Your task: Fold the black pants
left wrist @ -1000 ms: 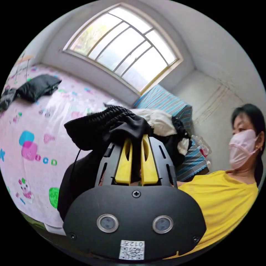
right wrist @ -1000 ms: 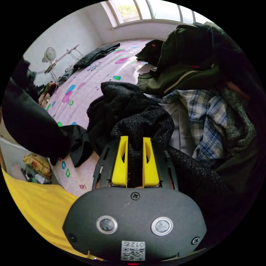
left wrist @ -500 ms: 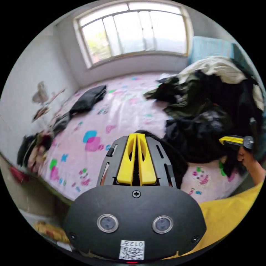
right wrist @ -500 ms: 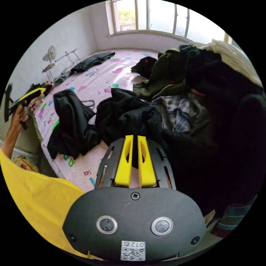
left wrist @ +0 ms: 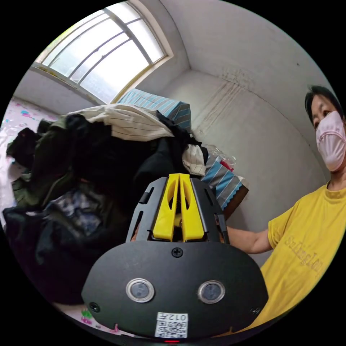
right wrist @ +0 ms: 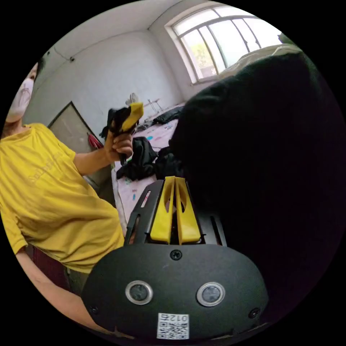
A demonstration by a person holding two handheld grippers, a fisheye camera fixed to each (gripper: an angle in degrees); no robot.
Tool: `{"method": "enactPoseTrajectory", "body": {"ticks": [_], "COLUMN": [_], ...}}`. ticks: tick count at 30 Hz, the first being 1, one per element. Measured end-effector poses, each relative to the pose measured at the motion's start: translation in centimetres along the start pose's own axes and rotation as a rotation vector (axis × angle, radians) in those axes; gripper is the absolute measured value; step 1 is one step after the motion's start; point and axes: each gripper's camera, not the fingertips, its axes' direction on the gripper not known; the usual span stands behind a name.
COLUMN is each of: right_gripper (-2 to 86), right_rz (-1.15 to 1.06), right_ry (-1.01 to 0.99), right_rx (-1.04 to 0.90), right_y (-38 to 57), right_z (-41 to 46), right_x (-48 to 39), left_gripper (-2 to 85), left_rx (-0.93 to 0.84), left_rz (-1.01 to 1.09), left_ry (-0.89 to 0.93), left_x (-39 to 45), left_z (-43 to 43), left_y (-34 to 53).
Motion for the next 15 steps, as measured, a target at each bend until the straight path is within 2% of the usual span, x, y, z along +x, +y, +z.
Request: {"method": "enactPoseTrajectory", "body": {"ticks": [2, 5, 9, 15], "right_gripper": [-0.3, -0.3, -0.3, -0.5], "right_rz": [-0.082, -0.183, -0.278, -0.330], "right_ry": [-0.041, -0.097, -0.163, -0.195], "right_rx": [-0.091, -0.072, -0.005, 0.059], "right_y": [1.1, 2.1, 3.2, 2.9], "right_z": [1.1, 2.1, 3.2, 4.3], "right_x": [1.9, 5.0, 9.3, 14.5], "left_gripper": [-0.3, -0.3, -0.3, -0.3], "left_rx": [0.023, 0.031, 0.078, 0.135], "left_rz": [0.041, 0.119, 0.217, 0.286], "left_ry": [0.052, 0.043, 0.021, 0.252], "left_x": [-0.5, -2.2, -7.0, -16.0], "left_z": [5.2, 9.1, 8.4, 6.1], "left_y": [0.3, 1.1, 3.6, 6.2]}}
